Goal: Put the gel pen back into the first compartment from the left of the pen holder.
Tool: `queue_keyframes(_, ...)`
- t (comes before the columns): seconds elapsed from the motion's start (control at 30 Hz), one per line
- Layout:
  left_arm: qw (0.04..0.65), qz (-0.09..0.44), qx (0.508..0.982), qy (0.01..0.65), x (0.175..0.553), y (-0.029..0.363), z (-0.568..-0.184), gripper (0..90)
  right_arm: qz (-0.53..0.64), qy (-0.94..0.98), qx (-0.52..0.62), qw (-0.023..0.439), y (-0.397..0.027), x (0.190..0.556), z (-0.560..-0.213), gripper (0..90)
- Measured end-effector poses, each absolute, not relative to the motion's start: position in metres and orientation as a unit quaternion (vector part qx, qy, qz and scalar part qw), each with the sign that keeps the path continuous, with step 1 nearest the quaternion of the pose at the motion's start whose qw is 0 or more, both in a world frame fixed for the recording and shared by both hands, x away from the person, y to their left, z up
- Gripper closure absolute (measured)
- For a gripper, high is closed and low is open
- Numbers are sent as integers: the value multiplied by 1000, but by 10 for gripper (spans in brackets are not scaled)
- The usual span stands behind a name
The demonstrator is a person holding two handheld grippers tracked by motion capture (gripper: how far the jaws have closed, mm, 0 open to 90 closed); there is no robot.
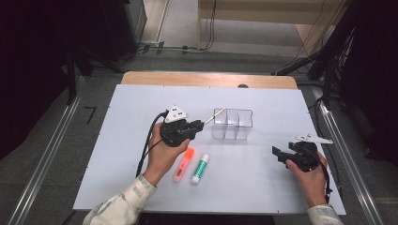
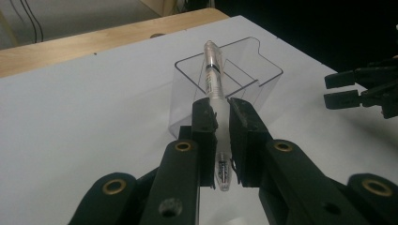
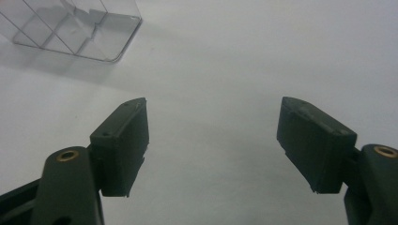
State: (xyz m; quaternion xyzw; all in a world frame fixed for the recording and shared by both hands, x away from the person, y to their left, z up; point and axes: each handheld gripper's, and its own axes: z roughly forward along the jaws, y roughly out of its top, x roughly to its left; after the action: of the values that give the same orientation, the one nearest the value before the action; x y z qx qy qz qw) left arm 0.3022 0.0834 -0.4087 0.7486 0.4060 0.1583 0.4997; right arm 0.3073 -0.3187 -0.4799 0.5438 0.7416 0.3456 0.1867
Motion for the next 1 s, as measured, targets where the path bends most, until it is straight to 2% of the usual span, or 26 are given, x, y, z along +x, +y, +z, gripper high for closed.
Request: queue_keyframes(1.0,498,162,748,408,303,83,-408,810,344,743,543,186,-319,308,-481,240)
